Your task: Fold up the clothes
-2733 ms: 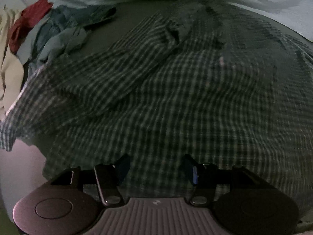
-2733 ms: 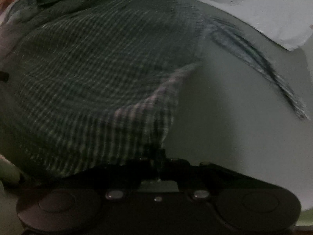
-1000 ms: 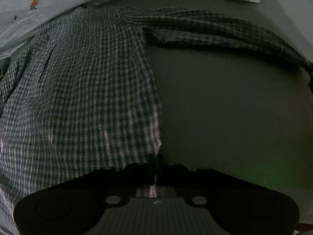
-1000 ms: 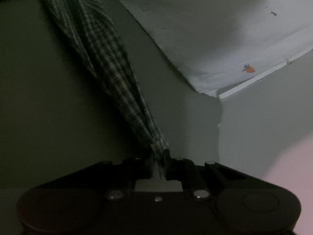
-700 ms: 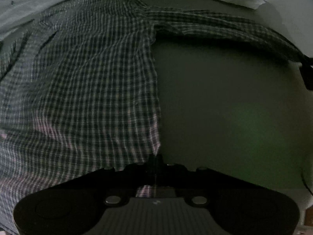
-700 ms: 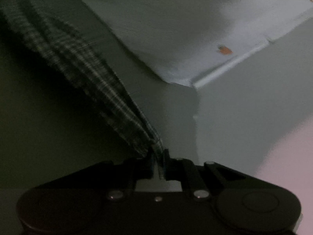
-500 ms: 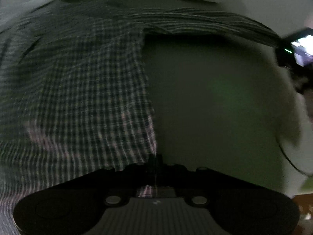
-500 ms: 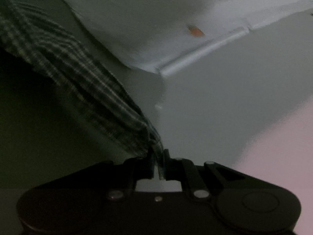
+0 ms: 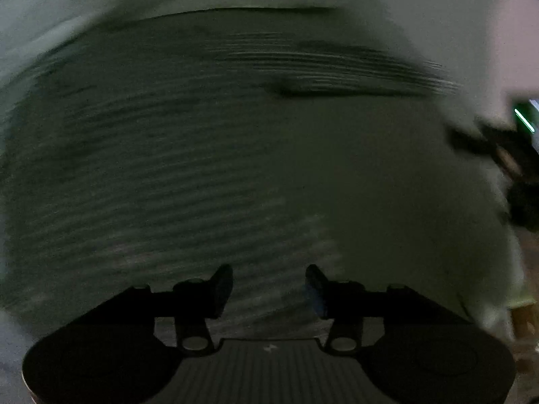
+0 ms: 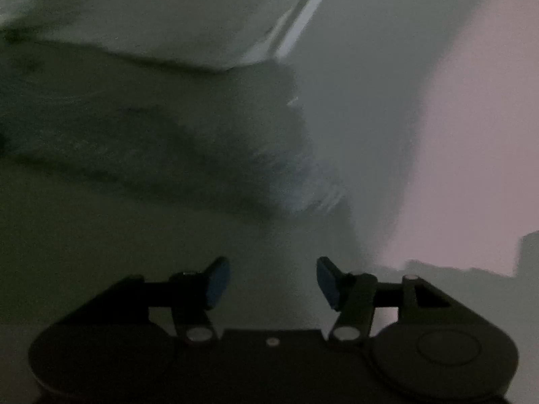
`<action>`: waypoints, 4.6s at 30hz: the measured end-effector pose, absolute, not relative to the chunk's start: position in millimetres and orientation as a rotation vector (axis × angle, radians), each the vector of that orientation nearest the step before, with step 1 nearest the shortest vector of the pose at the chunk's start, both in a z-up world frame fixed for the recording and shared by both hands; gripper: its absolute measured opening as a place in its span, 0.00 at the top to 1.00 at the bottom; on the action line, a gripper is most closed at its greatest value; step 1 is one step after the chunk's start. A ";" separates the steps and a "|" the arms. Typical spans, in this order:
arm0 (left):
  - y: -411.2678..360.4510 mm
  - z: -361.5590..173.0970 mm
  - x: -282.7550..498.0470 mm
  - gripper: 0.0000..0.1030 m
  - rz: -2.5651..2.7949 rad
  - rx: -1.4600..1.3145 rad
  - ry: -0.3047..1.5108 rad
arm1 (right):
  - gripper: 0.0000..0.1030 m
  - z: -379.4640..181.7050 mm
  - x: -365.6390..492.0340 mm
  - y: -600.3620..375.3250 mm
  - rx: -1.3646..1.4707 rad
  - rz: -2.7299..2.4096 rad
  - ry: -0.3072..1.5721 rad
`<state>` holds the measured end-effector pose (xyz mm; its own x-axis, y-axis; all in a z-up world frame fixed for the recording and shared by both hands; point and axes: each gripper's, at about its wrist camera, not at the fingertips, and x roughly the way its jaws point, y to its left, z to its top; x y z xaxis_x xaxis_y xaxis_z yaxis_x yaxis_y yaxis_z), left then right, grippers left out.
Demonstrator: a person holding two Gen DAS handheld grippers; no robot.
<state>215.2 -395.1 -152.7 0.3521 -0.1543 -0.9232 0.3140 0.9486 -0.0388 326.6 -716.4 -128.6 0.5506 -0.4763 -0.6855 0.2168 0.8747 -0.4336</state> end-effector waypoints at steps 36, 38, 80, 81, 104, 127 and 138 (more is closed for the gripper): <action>-10.3 -188.0 116.7 1.00 -0.003 -0.280 1.164 | 1.00 -82.0 154.8 -489.4 -0.023 -0.471 1.148; -9.5 -187.3 116.7 0.97 0.020 -0.253 1.200 | 0.98 -90.9 158.2 -496.4 -0.065 -0.481 1.205; 339.7 -158.0 315.9 0.40 0.203 -0.404 0.909 | 0.42 -109.2 236.6 -155.6 -0.527 -0.168 1.051; 343.1 -164.3 312.0 0.38 0.192 -0.422 0.919 | 0.41 -109.9 234.3 -152.8 -0.532 -0.165 1.054; 346.4 -217.0 310.8 1.00 0.320 -0.509 0.825 | 0.35 -128.4 232.4 -124.5 -0.595 -0.128 1.135; 333.4 -182.3 277.7 0.67 0.269 -0.427 0.939 | 0.28 -129.2 223.1 -132.2 -0.595 -0.104 1.078; 319.1 -218.7 309.3 0.23 0.323 -0.274 0.975 | 0.23 -129.5 216.0 -142.2 -0.583 -0.107 1.068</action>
